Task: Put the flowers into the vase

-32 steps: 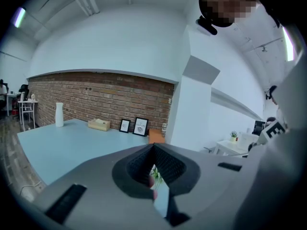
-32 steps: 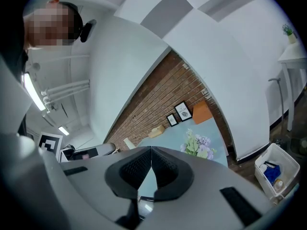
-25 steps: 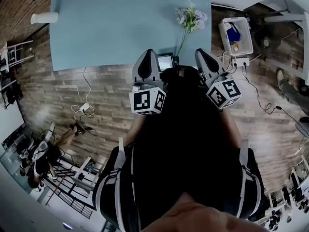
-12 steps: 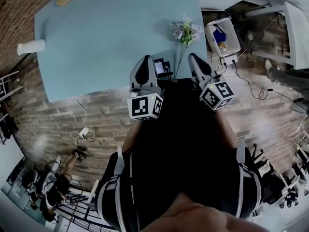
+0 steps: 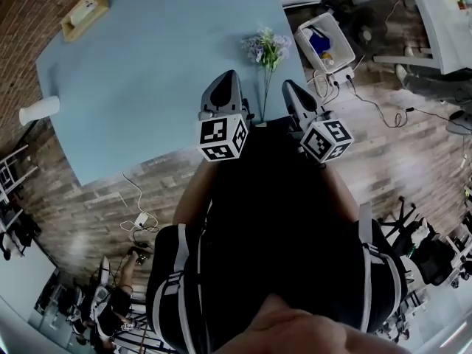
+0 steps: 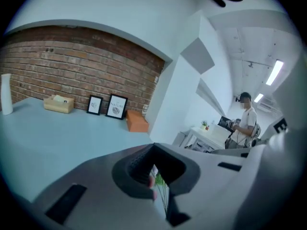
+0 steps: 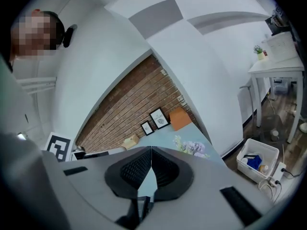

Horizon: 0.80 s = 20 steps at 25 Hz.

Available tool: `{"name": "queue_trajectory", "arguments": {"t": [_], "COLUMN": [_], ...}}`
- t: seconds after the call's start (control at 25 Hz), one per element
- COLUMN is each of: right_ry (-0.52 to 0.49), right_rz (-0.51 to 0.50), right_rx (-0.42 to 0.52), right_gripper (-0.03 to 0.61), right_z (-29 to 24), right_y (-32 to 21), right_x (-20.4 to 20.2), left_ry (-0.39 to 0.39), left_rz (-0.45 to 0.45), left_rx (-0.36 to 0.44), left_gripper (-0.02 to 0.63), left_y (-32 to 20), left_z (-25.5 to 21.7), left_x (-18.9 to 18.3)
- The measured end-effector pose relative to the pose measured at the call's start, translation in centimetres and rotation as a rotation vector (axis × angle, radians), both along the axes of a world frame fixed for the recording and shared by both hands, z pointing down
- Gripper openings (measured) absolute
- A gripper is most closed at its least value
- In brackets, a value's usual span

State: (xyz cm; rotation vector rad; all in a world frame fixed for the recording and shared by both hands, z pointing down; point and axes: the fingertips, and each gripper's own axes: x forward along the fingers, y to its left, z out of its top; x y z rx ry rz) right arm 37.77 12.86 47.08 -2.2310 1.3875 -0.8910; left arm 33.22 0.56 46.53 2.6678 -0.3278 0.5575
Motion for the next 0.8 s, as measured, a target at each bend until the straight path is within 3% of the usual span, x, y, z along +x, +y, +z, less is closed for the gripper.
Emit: {"name": "queue_trajectory", "arguments": {"t": [0.16, 0.32, 0.52, 0.64, 0.8], "right_ry": [-0.013, -0.03, -0.068, -0.067, -0.07], "right_rz": [0.004, 0.024, 0.024, 0.012, 0.014], "right_rx": [-0.004, 0.007, 0.01, 0.011, 0.021], "right_gripper": [0.018, 0.018, 0.018, 0.018, 0.018], "right_z": [0.7, 1.3, 2.8, 3.5, 3.9], "right_y": [0.6, 1.6, 3.7, 4.4, 5.3], "right_x": [1.6, 3.3, 5.3, 5.8, 6.3], "left_ry": [-0.183, -0.31, -0.47, -0.559, -0.634], "left_rz": [0.102, 0.188, 0.281, 0.289, 0.264], "left_rx": [-0.018, -0.032, -0.034, -0.073, -0.122], "left_gripper": [0.046, 0.063, 0.263, 0.406, 0.476], "left_y": [1.6, 3.9, 7.0, 7.4, 7.5], "left_z": [3.9, 7.3, 11.3, 13.6, 16.1], "left_x": [3.6, 6.2, 8.1, 7.8, 8.3]}}
